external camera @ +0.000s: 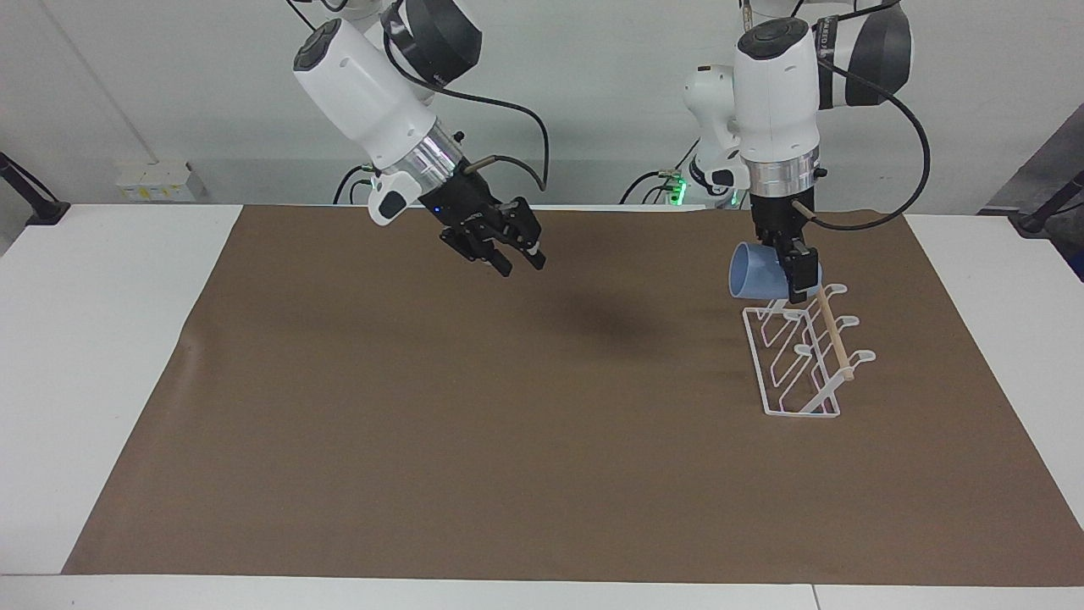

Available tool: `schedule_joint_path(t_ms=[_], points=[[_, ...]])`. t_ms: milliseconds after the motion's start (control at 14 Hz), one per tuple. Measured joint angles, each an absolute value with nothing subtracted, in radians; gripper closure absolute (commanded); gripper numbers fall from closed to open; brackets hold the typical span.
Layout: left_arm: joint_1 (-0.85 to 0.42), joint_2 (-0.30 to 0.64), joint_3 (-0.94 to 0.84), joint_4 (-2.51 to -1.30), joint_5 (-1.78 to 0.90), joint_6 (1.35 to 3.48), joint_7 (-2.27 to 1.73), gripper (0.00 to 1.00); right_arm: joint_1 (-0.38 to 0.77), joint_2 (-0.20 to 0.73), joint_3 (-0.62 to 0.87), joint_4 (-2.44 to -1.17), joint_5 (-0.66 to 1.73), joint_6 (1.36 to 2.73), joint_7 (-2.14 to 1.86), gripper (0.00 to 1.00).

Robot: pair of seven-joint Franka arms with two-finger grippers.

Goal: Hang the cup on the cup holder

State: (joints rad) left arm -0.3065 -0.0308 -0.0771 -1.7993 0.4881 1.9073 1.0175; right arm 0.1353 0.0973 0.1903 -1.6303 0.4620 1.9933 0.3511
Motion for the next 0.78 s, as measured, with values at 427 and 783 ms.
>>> schedule_joint_path(t_ms=[427, 783], points=[[-0.293, -0.031, -0.074, -1.804, 0.668, 1.897, 1.008, 1.00, 0.110, 0.067, 0.188, -1.516, 0.110, 1.698, 0.143, 0.38], [-0.295, -0.017, -0.081, -1.870, 0.909, 1.891, 0.983, 1.00, 0.046, 0.035, 0.186, -1.500, 0.056, 1.606, 0.133, 0.38]])
